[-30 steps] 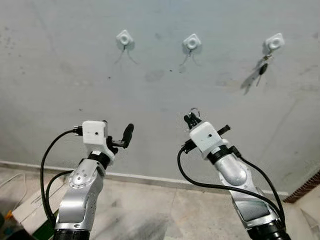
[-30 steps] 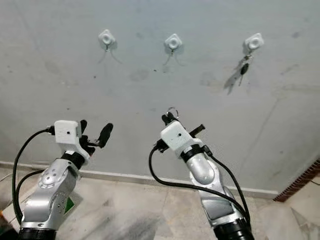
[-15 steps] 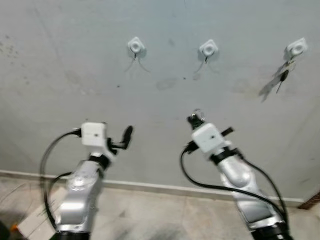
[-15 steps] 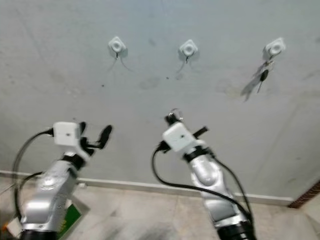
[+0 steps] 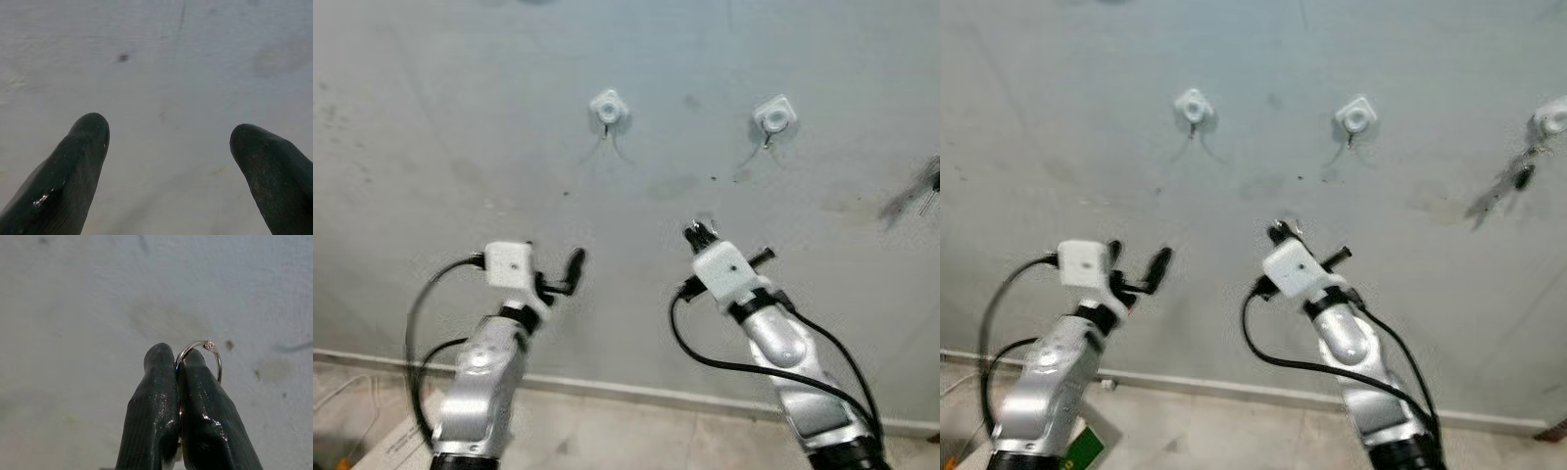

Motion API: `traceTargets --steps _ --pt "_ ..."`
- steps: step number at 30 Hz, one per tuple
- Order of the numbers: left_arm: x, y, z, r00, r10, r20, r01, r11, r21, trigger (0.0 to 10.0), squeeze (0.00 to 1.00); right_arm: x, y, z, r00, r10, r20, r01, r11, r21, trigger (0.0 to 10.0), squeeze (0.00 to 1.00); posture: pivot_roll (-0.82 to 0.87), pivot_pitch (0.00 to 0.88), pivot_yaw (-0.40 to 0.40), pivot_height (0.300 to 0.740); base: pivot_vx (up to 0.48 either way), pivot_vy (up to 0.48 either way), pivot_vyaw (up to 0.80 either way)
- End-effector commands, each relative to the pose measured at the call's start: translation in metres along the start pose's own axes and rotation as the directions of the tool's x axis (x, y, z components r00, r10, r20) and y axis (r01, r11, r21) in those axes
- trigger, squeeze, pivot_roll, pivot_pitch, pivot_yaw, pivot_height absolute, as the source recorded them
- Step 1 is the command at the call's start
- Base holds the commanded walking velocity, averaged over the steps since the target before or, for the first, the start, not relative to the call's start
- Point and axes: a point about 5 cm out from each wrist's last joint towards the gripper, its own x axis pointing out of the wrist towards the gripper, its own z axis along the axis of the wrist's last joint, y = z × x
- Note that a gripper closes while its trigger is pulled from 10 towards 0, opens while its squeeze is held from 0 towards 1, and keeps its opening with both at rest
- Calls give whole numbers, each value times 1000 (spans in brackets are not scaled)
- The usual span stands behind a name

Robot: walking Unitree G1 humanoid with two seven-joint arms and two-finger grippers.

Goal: Hang keys on a hook

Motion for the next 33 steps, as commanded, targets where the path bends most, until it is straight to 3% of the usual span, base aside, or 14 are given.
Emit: traceTargets --steps 1,7,25,33 --pt "-3 11 0 999 38 -5 -38 999 23 10000 0 3 3 9 999 4 35 -5 1000 5 10000 0 -17 0 53 740 0 0 0" --pt "-3 10 1 999 35 1 -35 999 22 10000 0 3 3 9 999 6 37 -6 1000 2 10000 0 -17 0 51 740 0 -213 0" --pt "-4 11 0 999 33 -4 -33 999 20 10000 0 -8 0 2 1000 15 15 -15 1000 -4 10000 0 -21 0 53 740 0 -472 0" --pt "-4 13 1 999 44 0 -44 999 9 10000 0 -9 -1 3 1000 15 24 -15 1000 -10 10000 0 -21 0 54 740 0 -79 0"
